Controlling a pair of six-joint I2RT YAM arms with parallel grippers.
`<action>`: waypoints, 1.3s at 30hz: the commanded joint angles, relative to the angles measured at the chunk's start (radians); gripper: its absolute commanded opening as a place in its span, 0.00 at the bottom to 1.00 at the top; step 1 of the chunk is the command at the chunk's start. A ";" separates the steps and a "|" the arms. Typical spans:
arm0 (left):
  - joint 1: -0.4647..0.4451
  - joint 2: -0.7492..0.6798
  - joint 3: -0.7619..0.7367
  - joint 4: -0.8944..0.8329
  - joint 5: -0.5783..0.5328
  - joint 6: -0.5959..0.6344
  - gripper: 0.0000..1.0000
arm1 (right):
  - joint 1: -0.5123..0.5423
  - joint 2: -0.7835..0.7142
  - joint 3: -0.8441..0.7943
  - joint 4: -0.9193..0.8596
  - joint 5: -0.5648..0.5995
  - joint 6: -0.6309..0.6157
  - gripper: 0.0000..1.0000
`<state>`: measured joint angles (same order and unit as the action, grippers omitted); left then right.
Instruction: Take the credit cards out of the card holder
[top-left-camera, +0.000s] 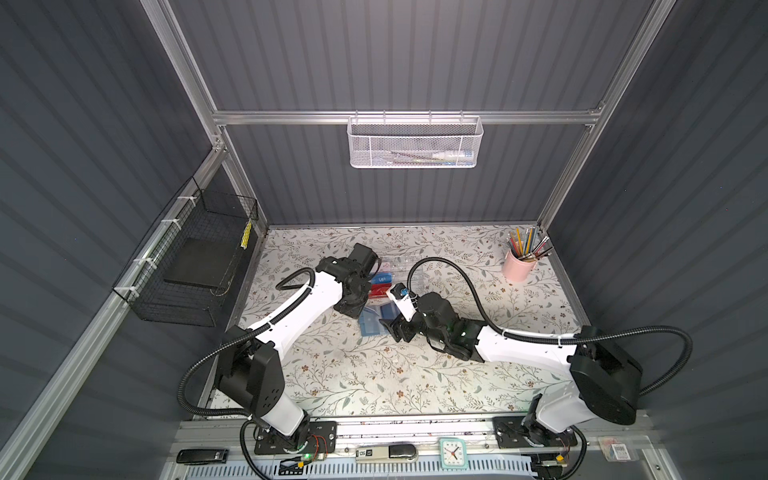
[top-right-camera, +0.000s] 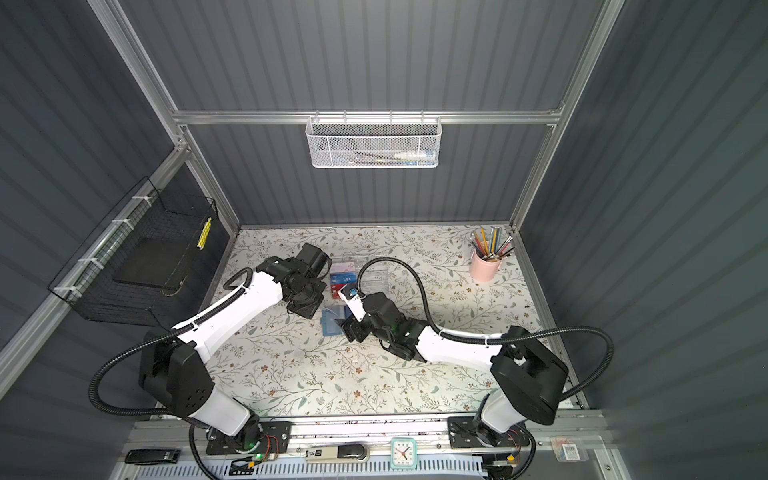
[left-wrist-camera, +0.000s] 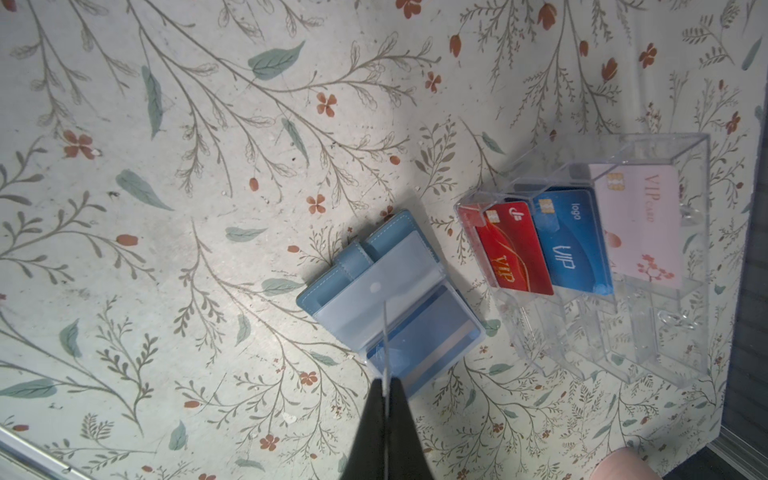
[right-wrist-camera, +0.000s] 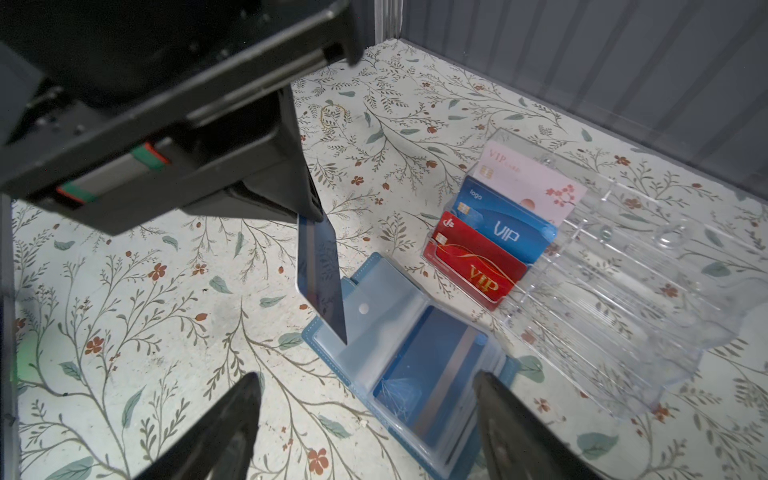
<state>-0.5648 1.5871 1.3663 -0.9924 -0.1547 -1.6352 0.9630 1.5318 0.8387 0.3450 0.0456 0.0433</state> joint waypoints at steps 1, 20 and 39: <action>-0.012 0.014 0.038 -0.075 0.020 -0.051 0.00 | 0.006 0.024 -0.006 0.115 0.002 -0.009 0.75; -0.033 0.046 0.107 -0.118 0.010 -0.083 0.00 | 0.006 0.070 0.027 0.144 -0.038 -0.016 0.46; -0.044 0.071 0.091 -0.095 0.034 -0.108 0.00 | 0.006 0.098 0.009 0.208 -0.071 0.012 0.16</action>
<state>-0.6022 1.6482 1.4532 -1.0687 -0.1284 -1.7164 0.9657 1.6302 0.8452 0.5129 -0.0208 0.0479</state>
